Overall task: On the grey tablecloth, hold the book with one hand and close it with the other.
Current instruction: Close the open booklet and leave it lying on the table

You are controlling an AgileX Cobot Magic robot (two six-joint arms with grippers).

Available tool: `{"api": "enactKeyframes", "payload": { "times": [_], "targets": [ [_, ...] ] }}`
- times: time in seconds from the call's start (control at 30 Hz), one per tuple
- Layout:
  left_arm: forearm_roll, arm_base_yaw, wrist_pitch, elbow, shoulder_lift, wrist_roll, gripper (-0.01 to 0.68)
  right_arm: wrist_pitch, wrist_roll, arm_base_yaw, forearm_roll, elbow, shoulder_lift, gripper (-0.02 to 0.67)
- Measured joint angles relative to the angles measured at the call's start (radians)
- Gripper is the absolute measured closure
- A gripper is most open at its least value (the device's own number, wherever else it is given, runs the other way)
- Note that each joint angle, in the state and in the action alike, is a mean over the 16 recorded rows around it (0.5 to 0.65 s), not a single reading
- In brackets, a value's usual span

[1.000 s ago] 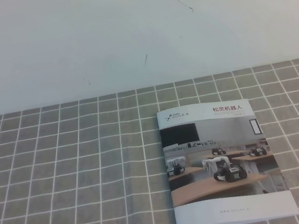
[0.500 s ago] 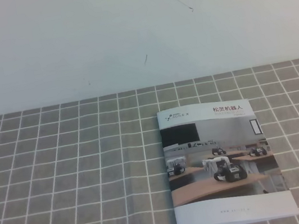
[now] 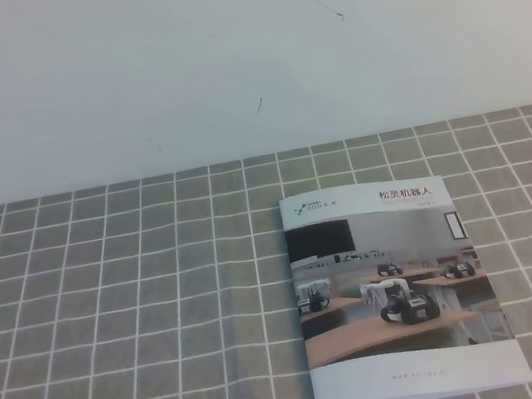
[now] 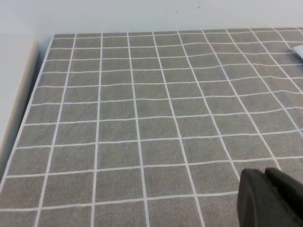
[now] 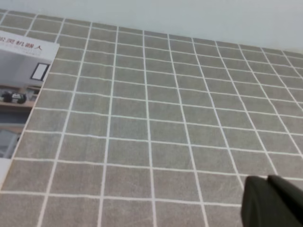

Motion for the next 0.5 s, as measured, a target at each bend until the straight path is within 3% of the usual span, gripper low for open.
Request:
{"api": "enactKeyframes", "payload": {
  "times": [0.5],
  "targets": [
    [0.001, 0.0, 0.0, 0.0, 0.0, 0.0, 0.676, -0.002, -0.074, -0.002, 0.099, 0.0, 0.0, 0.652]
  ]
}}
